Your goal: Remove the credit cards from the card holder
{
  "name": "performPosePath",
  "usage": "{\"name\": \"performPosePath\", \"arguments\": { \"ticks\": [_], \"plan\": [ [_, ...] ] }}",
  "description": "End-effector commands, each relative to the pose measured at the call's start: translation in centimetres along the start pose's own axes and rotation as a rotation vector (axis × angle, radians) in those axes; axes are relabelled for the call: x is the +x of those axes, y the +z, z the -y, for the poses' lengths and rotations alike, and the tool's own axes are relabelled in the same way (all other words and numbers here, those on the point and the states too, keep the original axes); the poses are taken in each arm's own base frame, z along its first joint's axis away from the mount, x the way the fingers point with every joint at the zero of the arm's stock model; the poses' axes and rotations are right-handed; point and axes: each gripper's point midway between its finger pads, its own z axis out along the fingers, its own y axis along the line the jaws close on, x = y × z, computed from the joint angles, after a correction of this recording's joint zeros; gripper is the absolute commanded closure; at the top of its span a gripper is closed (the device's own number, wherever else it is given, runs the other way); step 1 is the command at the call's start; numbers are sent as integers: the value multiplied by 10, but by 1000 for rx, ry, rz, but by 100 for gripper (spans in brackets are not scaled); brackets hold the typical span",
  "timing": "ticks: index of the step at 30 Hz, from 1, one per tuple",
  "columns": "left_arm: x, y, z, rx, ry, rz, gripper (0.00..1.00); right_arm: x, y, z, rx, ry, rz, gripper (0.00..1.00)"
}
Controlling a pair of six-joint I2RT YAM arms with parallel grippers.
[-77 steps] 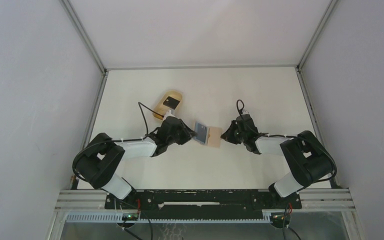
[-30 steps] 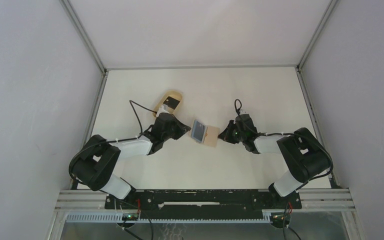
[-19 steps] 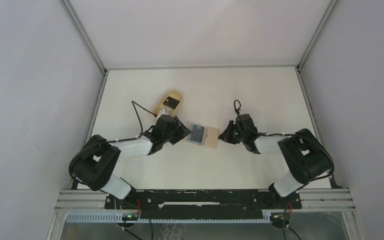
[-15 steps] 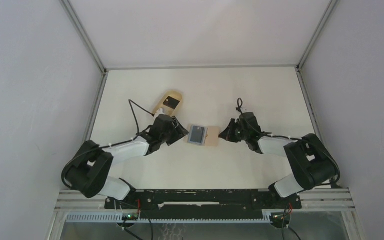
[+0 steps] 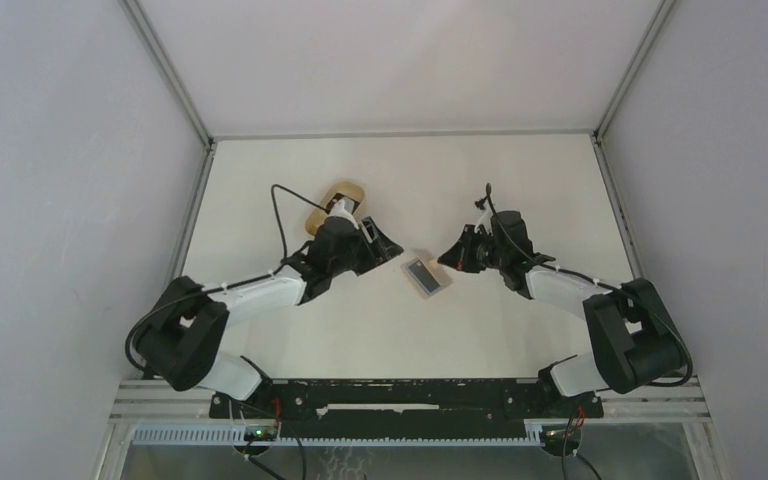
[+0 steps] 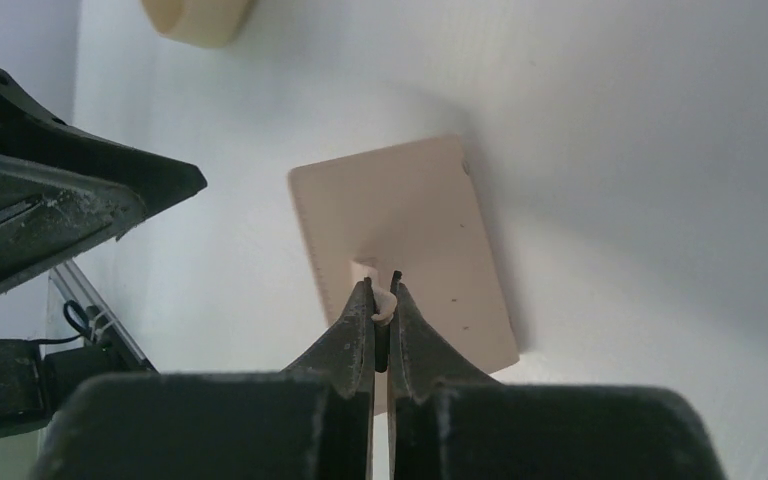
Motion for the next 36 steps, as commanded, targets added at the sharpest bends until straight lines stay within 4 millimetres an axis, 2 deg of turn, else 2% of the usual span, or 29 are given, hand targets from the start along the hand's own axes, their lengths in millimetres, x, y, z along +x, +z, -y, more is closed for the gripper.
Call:
{"name": "performPosePath", "arguments": {
  "ticks": [1, 5, 9, 18, 30, 34, 36],
  "plan": [
    [7, 18, 43, 135, 5, -48, 34, 5, 0, 16, 69, -19, -27, 100],
    [23, 32, 59, 206, -35, -111, 34, 2, -5, 25, 115, -41, -14, 100],
    [31, 44, 70, 246, -72, -142, 35, -1, -8, 25, 109, -49, -9, 100],
    [25, 64, 103, 343, -100, -163, 35, 1, -10, 21, 92, -51, -21, 100],
    [36, 80, 68, 128, -29, -218, 39, 1, -15, 15, 66, -56, -25, 100],
    [45, 86, 65, 89, 1, -249, 45, 0, -15, 12, 49, -55, -25, 100],
    [48, 87, 66, 82, 8, -253, 55, -1, -16, 10, 46, -58, -22, 100]
  ]
}}
